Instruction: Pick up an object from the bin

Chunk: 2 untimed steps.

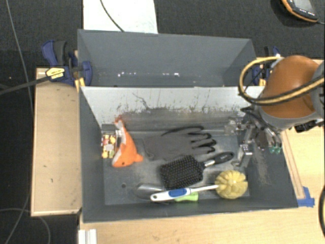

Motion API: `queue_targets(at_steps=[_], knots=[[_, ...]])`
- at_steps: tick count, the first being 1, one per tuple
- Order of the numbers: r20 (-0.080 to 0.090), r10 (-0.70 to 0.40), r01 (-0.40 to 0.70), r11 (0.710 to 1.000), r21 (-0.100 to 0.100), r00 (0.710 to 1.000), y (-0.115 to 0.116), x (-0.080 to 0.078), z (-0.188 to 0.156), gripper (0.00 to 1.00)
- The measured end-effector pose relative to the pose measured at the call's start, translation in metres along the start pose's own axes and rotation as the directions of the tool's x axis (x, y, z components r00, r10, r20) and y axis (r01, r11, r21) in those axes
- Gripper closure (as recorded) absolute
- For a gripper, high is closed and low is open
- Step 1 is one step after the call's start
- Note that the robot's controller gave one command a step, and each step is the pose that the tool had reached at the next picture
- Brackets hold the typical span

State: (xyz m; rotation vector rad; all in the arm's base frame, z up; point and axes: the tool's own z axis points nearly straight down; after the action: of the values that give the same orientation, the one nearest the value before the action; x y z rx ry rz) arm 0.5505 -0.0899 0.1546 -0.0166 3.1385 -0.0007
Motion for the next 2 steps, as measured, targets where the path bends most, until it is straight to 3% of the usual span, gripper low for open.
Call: queue_targets(at_steps=[1,2], knots=[[0.0,0.0,0.0,1.0,0.0,1.0,0.0,0.0,0.0,0.0],[0.007,0.034,-0.034,0.999,0.0,0.999,-0.008,0.028,0.084,0.0]])
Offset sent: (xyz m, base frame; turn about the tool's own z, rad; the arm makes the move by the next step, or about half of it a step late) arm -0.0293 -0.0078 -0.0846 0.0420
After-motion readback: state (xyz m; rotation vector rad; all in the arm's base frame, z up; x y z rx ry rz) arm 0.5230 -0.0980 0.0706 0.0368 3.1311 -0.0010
